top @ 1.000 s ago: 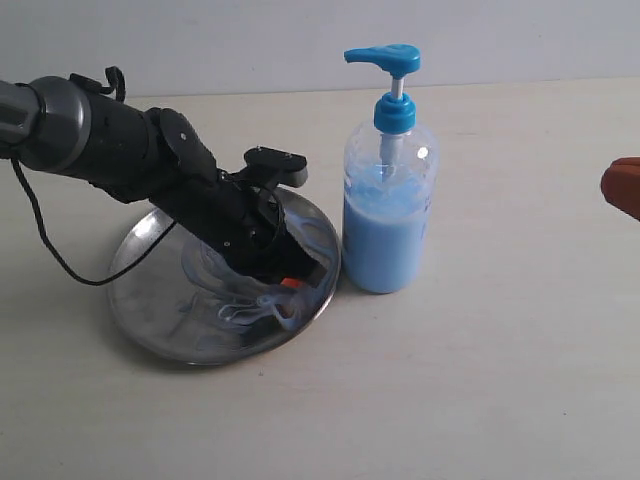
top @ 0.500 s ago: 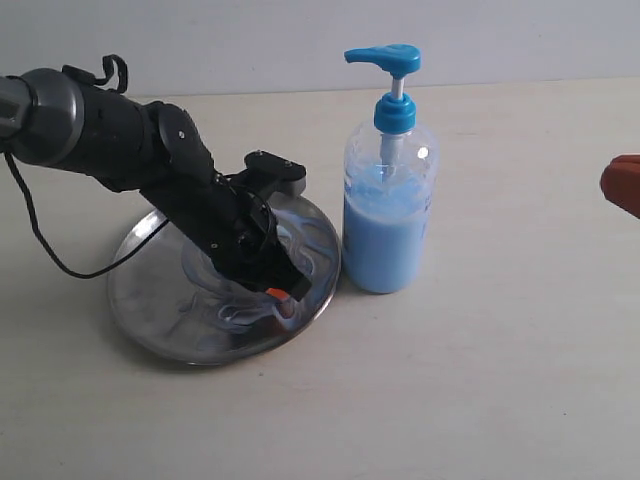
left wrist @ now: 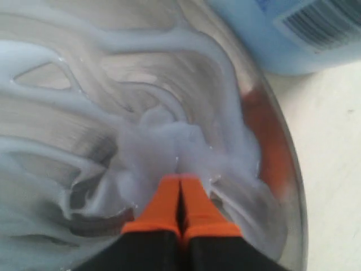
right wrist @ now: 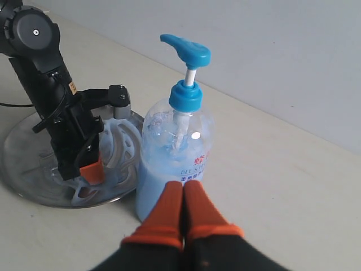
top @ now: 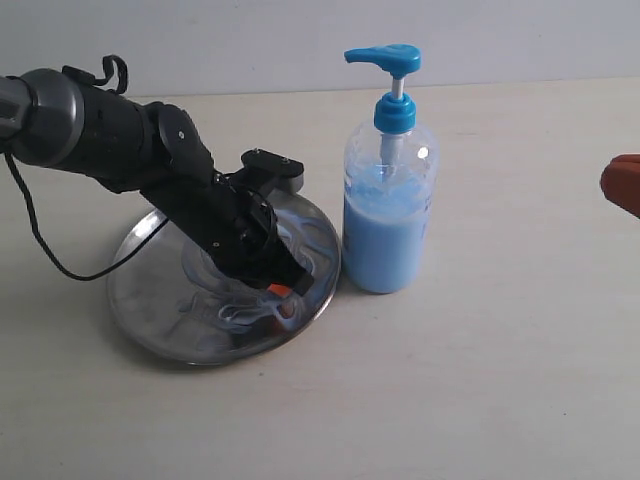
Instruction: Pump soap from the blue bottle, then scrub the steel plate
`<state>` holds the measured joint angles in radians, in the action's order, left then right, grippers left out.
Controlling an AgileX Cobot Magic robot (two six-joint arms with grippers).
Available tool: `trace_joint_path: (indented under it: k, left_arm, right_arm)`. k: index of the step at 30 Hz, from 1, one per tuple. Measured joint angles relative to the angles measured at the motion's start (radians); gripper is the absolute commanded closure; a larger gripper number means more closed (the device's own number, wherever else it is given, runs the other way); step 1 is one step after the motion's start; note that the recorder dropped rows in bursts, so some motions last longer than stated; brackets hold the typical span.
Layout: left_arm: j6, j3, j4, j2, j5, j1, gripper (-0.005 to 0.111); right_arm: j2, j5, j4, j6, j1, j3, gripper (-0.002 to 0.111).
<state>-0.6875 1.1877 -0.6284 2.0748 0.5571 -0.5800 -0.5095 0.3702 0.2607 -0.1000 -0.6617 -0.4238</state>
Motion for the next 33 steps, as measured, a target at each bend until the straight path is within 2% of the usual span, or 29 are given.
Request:
trace_joint_path:
  k: [9, 17, 27, 33]
  left_arm:
    - [-0.018, -0.003, -0.048, 0.001, -0.007, 0.0, 0.107]
    - [-0.16, -0.003, -0.168, 0.011, 0.031, 0.0, 0.107]
    - [-0.171, -0.003, -0.207, 0.02, -0.158, 0.0, 0.107]
    - [-0.173, -0.001, -0.21, 0.04, -0.19, 0.0, 0.107]
  right_arm:
    - [0.0, -0.001, 0.0, 0.0, 0.0, 0.0, 0.108]
    - [0.0, -0.001, 0.0, 0.0, 0.0, 0.0, 0.108]
    - [0.0, -0.001, 0.0, -0.002, 0.0, 0.0, 0.108]
    - [0.0, -0.001, 0.0, -0.002, 0.0, 0.0, 0.108]
